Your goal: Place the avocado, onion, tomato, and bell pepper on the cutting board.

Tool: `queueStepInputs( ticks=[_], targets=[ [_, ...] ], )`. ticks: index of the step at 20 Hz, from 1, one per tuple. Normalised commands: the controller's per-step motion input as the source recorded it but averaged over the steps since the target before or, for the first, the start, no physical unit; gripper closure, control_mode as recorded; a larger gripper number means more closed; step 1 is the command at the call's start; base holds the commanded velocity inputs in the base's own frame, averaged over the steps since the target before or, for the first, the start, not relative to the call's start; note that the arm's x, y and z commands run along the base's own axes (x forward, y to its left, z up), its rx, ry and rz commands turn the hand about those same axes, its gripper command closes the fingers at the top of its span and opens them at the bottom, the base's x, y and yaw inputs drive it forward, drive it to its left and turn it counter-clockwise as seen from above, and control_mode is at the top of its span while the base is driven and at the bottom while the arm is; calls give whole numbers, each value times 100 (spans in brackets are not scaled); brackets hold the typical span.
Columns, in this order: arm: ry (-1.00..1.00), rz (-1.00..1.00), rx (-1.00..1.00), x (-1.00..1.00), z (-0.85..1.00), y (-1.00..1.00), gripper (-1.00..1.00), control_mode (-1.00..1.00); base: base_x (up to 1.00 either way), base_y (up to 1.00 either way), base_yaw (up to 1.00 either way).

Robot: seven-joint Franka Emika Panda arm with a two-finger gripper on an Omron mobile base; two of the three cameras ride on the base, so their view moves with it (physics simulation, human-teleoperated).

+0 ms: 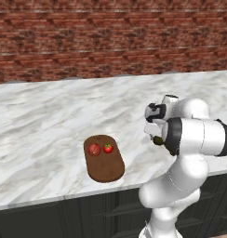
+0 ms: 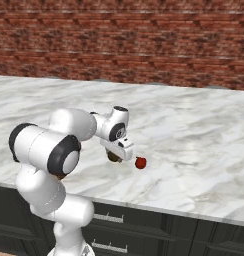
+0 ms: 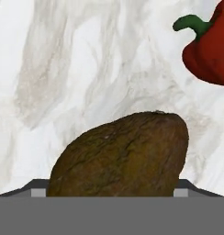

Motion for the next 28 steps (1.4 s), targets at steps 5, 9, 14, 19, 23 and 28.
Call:
queueStepInputs(
  ticks=[5,9,14,19,23,28],
  targets=[
    [-23,6,0,-50,62,29,100,-100,0,0,0],
    [-17,2,0,-58,60,54,100,-100,0,0,0],
    [-15,8,0,-49,68,68,100,-100,0,0,0],
    [-11,10,0,-39,61,78,100,-100,0,0,0],
    [-6,13,0,-27,39,70,100,-100,0,0,0],
    [-1,14,-1,-16,8,56,100,-100,0,0,0]
  ],
)
